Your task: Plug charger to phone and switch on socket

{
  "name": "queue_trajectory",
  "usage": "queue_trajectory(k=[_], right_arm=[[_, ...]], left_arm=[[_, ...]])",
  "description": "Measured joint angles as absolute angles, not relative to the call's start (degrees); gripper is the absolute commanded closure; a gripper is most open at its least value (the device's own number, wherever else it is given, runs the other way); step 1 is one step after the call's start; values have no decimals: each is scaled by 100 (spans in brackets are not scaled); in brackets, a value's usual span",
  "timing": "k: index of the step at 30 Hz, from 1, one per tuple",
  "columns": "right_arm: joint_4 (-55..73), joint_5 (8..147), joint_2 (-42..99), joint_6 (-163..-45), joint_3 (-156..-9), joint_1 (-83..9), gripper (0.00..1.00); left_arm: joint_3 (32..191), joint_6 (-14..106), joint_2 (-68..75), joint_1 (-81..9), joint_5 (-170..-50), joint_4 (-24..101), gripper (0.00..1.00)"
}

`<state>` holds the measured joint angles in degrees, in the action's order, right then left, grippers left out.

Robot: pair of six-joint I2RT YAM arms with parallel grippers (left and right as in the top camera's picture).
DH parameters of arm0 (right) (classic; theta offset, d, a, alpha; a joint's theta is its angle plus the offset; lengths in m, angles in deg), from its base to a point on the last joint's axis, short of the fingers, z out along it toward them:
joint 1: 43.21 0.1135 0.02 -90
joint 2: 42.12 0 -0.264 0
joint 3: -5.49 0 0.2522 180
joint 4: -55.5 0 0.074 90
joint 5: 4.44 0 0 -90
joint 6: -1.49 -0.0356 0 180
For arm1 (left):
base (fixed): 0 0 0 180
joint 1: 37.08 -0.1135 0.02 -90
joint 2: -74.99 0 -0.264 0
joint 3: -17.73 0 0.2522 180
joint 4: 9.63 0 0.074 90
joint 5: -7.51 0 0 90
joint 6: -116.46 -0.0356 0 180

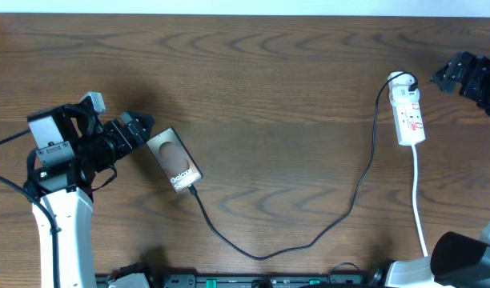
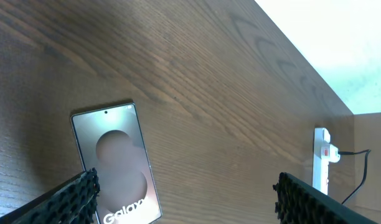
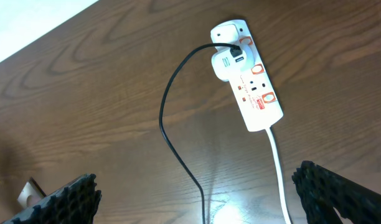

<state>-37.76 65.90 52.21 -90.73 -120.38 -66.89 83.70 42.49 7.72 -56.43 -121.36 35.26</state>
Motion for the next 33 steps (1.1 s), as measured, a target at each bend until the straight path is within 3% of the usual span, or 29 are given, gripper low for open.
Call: queue_trajectory(k=[20,33], right_arm=[[-3774,6590,5221,-9088,-12038,-6689,1],[-3776,6590,5221,-9088,-12038,-6687,1]], left_arm=[[8355,4249,1297,-5595,-11902,3625,12],[7085,4249,3161,-4203,-10031,3041,12]])
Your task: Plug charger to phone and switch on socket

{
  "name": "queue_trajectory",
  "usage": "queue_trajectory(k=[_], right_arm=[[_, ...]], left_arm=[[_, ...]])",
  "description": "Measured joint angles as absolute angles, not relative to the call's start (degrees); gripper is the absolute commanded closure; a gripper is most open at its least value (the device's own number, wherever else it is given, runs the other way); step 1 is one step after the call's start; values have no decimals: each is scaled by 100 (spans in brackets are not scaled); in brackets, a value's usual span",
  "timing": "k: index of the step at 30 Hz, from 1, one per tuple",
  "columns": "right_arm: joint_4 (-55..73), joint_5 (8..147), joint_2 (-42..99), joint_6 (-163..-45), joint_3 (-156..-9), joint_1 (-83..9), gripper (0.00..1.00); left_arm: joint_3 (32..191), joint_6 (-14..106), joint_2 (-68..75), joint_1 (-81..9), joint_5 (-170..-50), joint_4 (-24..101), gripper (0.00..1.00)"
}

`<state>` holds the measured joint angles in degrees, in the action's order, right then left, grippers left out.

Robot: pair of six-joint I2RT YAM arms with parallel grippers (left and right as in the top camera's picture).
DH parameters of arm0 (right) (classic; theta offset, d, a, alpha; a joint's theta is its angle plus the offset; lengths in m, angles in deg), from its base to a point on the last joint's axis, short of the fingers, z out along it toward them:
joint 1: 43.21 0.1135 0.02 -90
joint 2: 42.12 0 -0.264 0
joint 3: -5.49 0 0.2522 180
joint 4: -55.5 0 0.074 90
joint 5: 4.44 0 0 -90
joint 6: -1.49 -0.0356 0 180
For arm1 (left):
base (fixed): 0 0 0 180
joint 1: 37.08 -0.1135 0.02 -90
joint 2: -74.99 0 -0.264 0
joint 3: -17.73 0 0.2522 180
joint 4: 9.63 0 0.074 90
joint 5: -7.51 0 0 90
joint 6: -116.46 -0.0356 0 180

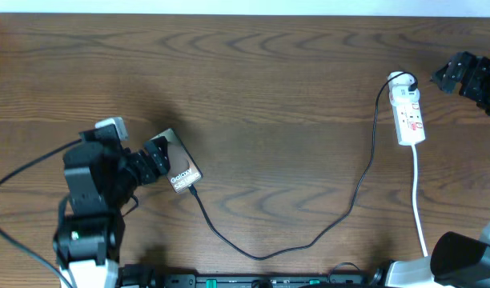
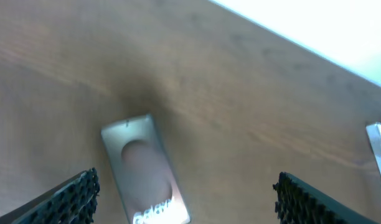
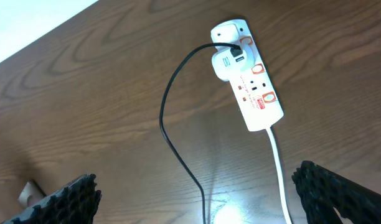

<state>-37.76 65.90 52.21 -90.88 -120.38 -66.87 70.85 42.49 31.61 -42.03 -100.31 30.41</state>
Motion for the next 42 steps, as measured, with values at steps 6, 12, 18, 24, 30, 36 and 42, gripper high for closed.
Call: queue_trajectory(k=[6,12,18,24,30,36,42], right_arm=[[-3776,6592,5221,-9088,-12038,-6687,1],[-3776,6592,5221,-9088,-12038,-6687,1],[-3776,6592,5221,-9088,-12038,-6687,1],[-3779,6590,5221,-9088,-12038,-6687,1],[-3779,6592,5221,-9088,-12038,-6687,1],[-3776,6590,5221,-9088,-12038,-6687,1],[-3776,6592,5221,-9088,-12038,-6687,1]], left_arm=[[6536,4249,4149,-3851,-9749,2184,12],[6252,4249,4857,-3632,-9693,2071,12],[5999,4247,5524,-3501,-9669,2060,12],[5461,4249,6381,-3470,-9616,2047,12],[4851,4249,7386,-3470,-9472,1564,12],[4676,4249,7436,-3470,-9378,1369,12],[4672,4249,7436,-3470,-9369,1197,12]])
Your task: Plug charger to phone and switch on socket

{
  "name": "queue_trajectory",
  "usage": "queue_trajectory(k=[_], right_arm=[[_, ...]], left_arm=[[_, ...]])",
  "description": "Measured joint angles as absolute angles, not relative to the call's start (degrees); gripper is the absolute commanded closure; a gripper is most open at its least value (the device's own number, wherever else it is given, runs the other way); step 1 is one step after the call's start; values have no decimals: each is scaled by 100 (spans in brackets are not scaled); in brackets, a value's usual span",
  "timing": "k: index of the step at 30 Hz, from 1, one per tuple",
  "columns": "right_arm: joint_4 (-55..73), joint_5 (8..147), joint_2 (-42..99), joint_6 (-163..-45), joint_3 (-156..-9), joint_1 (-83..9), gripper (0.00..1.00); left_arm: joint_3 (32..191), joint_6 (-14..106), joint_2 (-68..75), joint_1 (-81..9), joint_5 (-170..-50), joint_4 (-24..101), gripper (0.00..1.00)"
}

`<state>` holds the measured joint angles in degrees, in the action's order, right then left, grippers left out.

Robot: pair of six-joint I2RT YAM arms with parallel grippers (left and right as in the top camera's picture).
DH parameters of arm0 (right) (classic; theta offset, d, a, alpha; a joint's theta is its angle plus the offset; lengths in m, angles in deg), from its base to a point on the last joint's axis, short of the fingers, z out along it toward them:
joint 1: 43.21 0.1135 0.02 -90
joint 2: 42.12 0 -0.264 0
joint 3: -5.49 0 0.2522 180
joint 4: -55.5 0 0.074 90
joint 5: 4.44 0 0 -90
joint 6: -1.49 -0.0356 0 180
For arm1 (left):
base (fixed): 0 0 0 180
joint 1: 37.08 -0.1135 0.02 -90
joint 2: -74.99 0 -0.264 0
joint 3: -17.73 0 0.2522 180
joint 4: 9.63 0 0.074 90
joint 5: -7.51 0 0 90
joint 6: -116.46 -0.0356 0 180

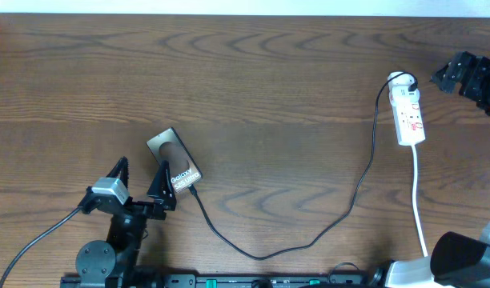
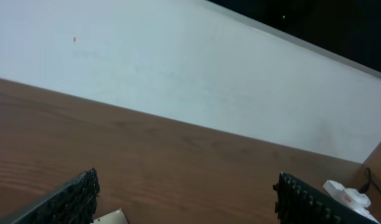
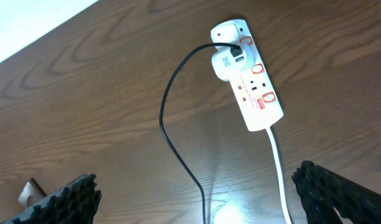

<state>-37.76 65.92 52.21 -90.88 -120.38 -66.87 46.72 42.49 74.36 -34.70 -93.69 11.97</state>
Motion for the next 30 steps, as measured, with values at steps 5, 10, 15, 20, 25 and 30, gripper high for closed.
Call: queue_trajectory(k=[5,10,15,20,25,30], right_arm=[[-3776,6592,5221,-9088,-12038,-6687,1],[-3776,6592,5221,-9088,-12038,-6687,1],[-3776,6592,5221,-9088,-12038,-6687,1],[-3776,6592,5221,-9091,-12038,-6687,1],[-3776,6592,5221,-9088,-12038,-6687,1],[-3776,6592,5221,-9091,-12038,-6687,1]], left_arm=[[4672,4249,7436,-3470,-9367,995,12],[4672,4247,7436,-3470,-9367,915,12],[4462,4249,7441,-3470,-9367,488,12],[3846,4249,7441,-3470,-9367,-445,12],[3279,4249,7441,-3470,-9365,-1066,12],[3183,4249,7441,-3470,-9365,-854,11]])
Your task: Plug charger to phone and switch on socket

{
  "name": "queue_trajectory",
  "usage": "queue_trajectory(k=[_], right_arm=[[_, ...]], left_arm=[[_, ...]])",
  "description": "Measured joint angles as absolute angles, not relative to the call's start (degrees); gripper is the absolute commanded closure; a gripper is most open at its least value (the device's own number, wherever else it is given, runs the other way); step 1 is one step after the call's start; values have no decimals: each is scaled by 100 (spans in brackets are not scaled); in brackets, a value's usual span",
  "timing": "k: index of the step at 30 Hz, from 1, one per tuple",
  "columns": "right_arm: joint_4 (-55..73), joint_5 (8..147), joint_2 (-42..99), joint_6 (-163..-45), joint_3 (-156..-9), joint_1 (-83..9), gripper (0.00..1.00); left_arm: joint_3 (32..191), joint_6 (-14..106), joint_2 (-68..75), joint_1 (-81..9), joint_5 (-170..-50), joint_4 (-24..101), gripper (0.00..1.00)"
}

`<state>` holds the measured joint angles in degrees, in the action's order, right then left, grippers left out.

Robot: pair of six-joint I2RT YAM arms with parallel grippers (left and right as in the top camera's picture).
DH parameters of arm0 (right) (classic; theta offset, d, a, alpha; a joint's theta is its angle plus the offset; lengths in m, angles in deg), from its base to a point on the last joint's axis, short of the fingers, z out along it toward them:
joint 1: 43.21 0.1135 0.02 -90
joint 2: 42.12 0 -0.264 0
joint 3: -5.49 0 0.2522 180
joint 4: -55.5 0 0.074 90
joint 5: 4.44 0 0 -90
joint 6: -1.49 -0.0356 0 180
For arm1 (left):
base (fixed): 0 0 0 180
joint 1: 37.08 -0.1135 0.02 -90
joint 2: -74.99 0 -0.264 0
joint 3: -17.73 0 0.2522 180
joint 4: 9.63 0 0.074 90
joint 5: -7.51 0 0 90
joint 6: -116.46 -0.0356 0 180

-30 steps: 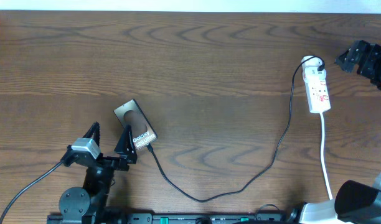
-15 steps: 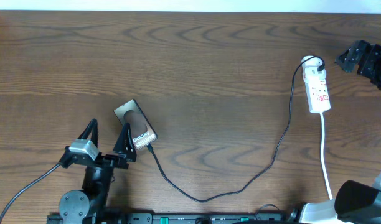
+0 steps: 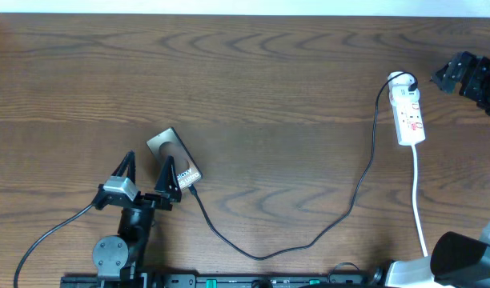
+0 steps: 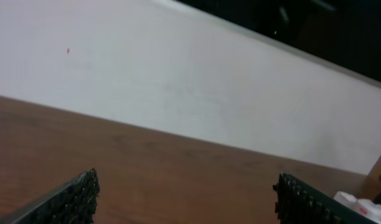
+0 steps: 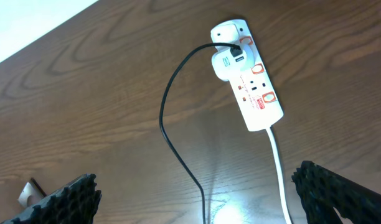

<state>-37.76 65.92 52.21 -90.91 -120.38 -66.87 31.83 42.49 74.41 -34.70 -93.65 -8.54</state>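
The phone (image 3: 165,144) lies face up at the table's left front, and a black cable (image 3: 309,240) meets its lower edge. That cable runs to a white charger (image 5: 226,62) sitting in the white power strip (image 5: 253,87), also seen far right (image 3: 409,112). My left gripper (image 3: 149,160) stands open at the front edge, one finger overlapping the phone in the overhead view. The left wrist view faces the far wall, its open gripper (image 4: 185,180) empty and the phone out of that view. My right gripper (image 5: 197,177) is open, raised beyond the strip at the back right (image 3: 461,74).
The white lead (image 3: 419,200) of the power strip runs toward the front edge on the right. A white wall (image 4: 178,81) rises behind the table's far edge. The black cable loops across the front middle of the wooden table (image 3: 269,88).
My left gripper has shifted slightly right and toward the phone. Its wrist view has tilted up, so the phone's corner no longer shows. The right arm, phone, cable and strip are unchanged.
My left gripper stood open just left of the phone, arm stretched out on the left. Then the arm was folded closer, gripper beside the phone. Then it was drawn back at the front edge, facing the wall, as now. The right arm stayed still.
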Motion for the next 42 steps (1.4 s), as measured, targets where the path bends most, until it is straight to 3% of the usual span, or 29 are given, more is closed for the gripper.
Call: queue_trajectory(k=[9,42], right_arm=[[-3779,6596,5221,-9091,-12038,-6687,1],[-3779,6594,5221,-9091,-12038,-6687,1]], left_arm=[[3205,4249,7430,-3470,-9153,456,12],[3238,2426,7438,-3470,-8810,539,12]])
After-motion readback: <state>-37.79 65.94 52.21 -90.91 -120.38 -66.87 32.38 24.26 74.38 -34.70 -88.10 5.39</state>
